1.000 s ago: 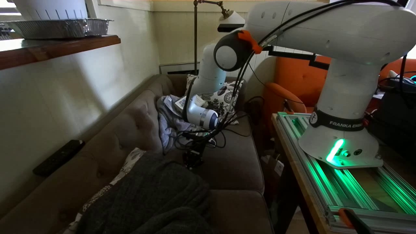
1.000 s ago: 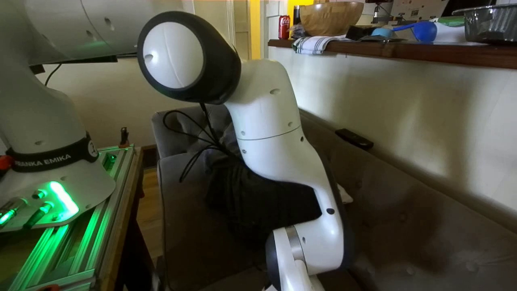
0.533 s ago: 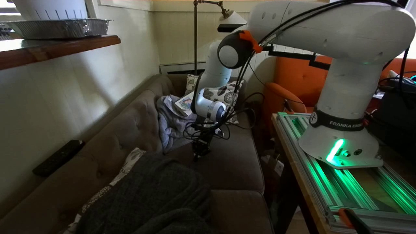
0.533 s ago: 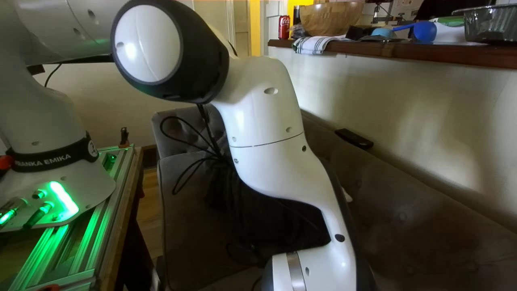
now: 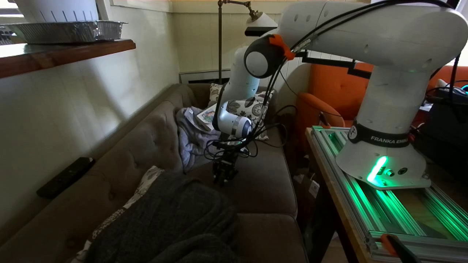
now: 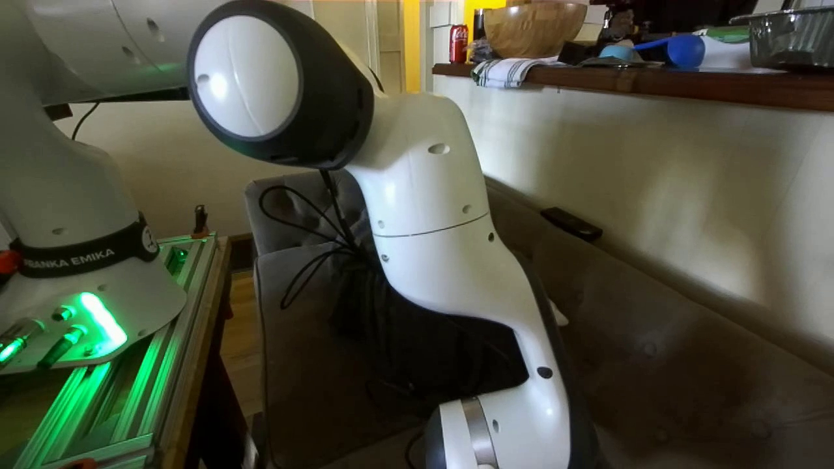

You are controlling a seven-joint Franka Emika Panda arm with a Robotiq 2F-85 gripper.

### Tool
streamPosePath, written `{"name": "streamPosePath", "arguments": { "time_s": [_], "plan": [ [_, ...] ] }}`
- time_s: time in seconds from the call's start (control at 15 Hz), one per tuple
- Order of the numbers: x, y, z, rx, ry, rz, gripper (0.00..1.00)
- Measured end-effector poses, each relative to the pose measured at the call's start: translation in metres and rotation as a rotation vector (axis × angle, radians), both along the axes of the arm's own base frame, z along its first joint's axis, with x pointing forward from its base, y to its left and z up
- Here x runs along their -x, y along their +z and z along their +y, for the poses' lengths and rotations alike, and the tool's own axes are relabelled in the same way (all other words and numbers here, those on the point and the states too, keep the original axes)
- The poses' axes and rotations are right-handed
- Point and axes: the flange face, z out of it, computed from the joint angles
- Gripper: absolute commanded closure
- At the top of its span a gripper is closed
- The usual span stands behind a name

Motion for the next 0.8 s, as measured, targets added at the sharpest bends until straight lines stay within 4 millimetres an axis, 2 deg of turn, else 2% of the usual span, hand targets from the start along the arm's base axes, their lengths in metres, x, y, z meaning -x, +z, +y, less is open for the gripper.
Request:
{"name": "streamPosePath", "arguments": {
  "time_s": [0.2, 0.27, 0.8],
  "plan": [
    [-0.015, -0.002, 0.025, -0.041, 0.037, -0.011, 0.06],
    [-0.021, -0.003, 0.033, -0.052, 0.049, -0.016, 0.02],
    [-0.068, -0.001, 0.083, -0.092, 0.149, 0.025, 0.0]
  ]
}}
